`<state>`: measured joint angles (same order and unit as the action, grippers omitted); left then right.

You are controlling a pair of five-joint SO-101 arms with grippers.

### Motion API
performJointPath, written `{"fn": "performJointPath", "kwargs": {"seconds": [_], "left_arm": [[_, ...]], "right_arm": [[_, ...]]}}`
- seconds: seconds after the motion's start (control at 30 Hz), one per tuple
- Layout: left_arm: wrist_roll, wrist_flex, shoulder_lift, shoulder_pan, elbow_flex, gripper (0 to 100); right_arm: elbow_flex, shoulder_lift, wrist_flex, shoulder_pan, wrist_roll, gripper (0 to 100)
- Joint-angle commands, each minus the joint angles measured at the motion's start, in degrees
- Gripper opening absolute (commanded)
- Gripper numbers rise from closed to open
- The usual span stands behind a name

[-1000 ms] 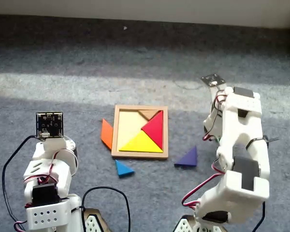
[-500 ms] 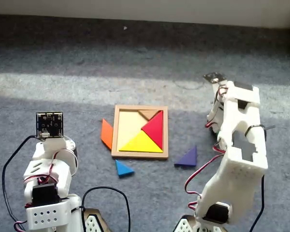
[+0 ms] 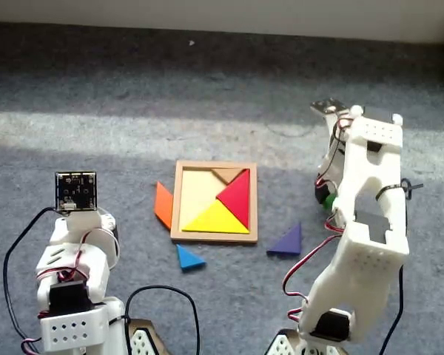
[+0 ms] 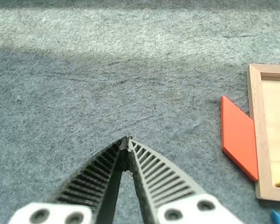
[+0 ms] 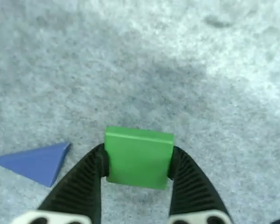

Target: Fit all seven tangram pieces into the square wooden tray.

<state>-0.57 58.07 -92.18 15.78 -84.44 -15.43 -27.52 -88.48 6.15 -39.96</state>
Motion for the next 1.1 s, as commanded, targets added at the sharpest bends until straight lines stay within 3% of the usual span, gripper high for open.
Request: {"fn": "performJointPath", "kwargs": {"seconds": [0.0,0.33,0.63,1.07], "left_arm": [[0.18,-1.23,-0.48,0.40,0.22,0],[0.18,-1.05,-0.48,0.48,0.22,0],[0.18,-0.97,-0.48,0.57,0.22,0],[0.18,-0.88,-0.48,0.48,0.31,0]], "right_arm": [[-6.02,2.95,-4.44,-4.35,-0.44,0.6],[1.36,17.27,-3.91,-19.47,6.59,0.6],[8.13,18.59,9.45,-35.56,14.15,0.6],[21.41,18.42,28.88,-43.47,14.15,0.6]]}}
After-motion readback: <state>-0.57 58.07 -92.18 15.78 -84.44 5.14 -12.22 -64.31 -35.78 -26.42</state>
